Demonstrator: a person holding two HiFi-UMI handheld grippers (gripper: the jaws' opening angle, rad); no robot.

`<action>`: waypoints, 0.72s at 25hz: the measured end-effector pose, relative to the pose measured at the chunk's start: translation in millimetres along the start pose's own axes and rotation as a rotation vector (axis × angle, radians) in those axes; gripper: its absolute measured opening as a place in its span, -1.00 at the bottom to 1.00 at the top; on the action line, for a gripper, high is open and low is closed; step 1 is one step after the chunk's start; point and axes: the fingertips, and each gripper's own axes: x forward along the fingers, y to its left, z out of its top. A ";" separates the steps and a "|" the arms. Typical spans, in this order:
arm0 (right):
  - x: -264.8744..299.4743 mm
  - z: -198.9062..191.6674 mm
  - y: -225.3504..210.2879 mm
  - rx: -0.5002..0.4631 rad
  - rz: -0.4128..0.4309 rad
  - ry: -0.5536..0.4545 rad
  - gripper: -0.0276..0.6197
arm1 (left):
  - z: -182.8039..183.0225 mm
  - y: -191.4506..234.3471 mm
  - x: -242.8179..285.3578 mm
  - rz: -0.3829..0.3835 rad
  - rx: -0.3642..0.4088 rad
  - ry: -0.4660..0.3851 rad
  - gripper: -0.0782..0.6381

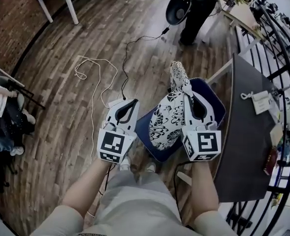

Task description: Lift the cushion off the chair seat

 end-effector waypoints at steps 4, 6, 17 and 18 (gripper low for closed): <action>-40.0 89.3 -11.3 -0.048 -0.015 -0.135 -0.83 | 84.0 -3.2 -28.4 0.021 0.036 -0.111 -0.77; -60.1 130.9 -11.1 -0.079 -0.019 -0.202 -0.83 | 125.6 -0.3 -43.8 0.038 0.068 -0.172 -0.77; -162.9 211.7 -19.1 -0.099 -0.111 -0.346 -0.83 | 219.7 -57.1 -115.5 -0.028 0.196 -0.337 -0.77; -167.7 214.4 -17.9 -0.098 -0.116 -0.339 -0.83 | 217.8 -59.4 -118.5 -0.032 0.197 -0.325 -0.77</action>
